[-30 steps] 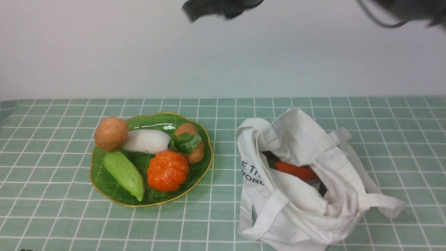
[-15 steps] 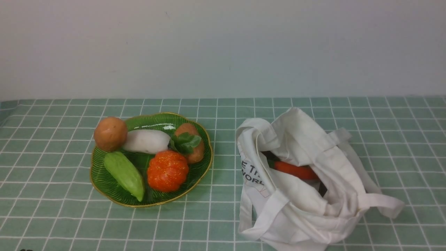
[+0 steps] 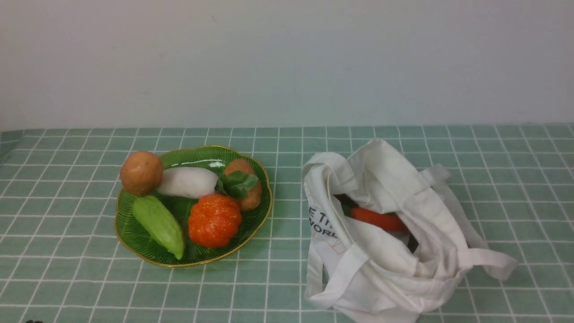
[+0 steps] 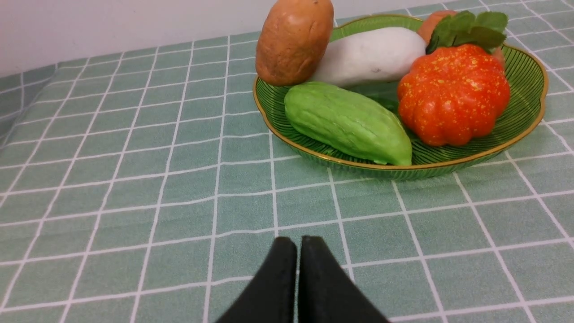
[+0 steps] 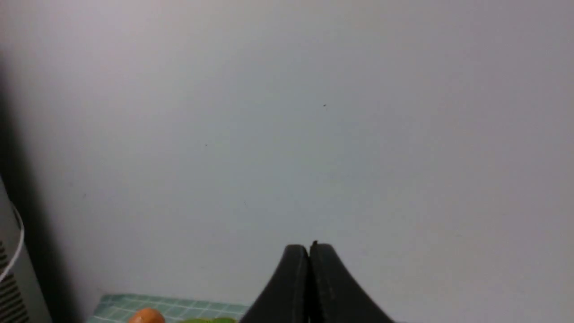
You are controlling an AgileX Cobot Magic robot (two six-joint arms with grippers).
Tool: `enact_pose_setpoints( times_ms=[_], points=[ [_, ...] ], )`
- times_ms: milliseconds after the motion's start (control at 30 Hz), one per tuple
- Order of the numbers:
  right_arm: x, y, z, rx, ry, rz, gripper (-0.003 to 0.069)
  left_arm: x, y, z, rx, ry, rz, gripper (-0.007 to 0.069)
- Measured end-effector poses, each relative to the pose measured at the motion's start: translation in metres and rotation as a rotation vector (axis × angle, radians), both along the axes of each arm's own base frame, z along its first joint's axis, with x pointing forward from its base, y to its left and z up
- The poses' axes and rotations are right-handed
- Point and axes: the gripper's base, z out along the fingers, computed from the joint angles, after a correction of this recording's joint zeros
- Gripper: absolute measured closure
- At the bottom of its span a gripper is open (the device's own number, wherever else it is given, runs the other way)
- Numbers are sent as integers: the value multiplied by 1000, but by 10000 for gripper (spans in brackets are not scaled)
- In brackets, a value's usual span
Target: Take vegetables from cloth bag on blue coffee tablecloth place on plate.
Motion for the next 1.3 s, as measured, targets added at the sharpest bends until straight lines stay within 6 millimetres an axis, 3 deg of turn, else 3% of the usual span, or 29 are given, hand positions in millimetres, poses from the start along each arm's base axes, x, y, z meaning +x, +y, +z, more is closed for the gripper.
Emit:
enact_pose_setpoints(
  times_ms=[67,133,367,533,733,1067,1200,1300],
  points=[
    [11,9,-22,-46,88,-9,673,0,0,0,-4,-1,0,632],
    [21,19,-32,-77,159,6,673,0,0,0,-4,-1,-1,632],
    [35,34,-37,-135,232,22,673,0,0,0,-4,-1,-1,632],
    [34,38,-30,-105,164,70,673,0,0,0,-4,-1,-1,632],
    [25,50,-12,-64,-53,222,673,0,0,0,-4,-1,-1,632],
    [19,57,-11,-152,-129,307,673,0,0,0,-4,-1,-1,632],
    [19,56,-18,-167,-127,255,673,0,0,0,-4,-1,-1,632],
    [24,51,-38,-192,-86,83,673,0,0,0,-4,-1,-1,632]
  ],
)
